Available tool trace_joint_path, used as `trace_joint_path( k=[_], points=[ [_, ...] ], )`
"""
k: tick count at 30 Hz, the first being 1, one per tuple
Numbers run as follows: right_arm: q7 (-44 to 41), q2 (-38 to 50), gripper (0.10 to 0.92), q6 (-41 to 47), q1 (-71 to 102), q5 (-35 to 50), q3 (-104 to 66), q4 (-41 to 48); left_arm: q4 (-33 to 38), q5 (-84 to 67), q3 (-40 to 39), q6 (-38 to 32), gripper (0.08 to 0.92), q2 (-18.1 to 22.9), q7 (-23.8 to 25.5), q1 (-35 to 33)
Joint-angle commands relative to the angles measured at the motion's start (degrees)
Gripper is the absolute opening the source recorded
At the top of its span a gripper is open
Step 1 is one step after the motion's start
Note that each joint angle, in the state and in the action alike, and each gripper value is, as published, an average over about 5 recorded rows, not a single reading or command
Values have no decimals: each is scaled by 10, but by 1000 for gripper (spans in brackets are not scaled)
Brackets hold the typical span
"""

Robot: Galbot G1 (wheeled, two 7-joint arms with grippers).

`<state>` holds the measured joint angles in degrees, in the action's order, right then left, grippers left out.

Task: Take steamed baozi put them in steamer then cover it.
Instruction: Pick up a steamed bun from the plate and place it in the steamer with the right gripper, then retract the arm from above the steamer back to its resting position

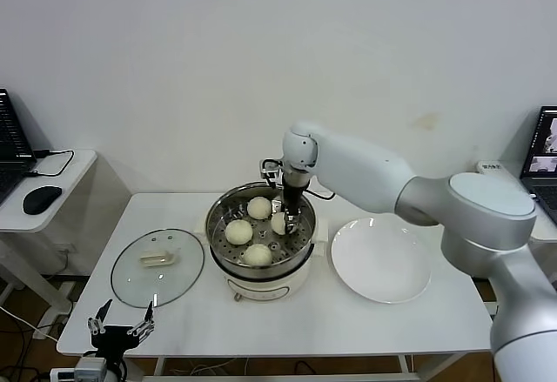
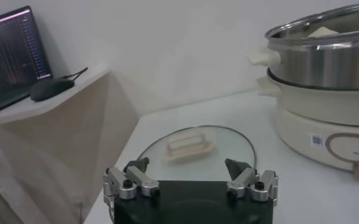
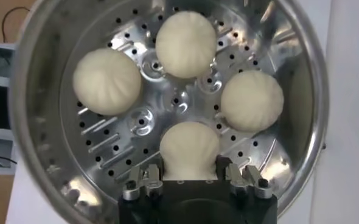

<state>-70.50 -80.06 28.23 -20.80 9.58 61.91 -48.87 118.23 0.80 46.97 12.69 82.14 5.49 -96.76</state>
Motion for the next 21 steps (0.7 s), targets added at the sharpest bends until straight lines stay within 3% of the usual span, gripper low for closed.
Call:
trace_joint_path(
  k=[1,6,11,13,18,21],
  points=[
    [8,8,607,5,3,-6,-18,-4,-1,0,0,1,823,2,1,3],
    [1,58,753,17,-30,20,-20,-64,0,1,-2,1,823,3,2,8],
    [54,143,819,19,-66,78,-73,-158,0,-5,-3,1,823,4,-3,16],
    [132,180,821,21,-63,125,-112,-194,0,-10,-4,1,823,3,-10,21],
    [437,270,823,-4,-23,296,-182,-289,-7,-21,-6,2,823,-5,-22,37],
    [546,312,823,-19,64,319,-291,-355,-2,-27,-4,1,823,-9,-21,46]
  ],
)
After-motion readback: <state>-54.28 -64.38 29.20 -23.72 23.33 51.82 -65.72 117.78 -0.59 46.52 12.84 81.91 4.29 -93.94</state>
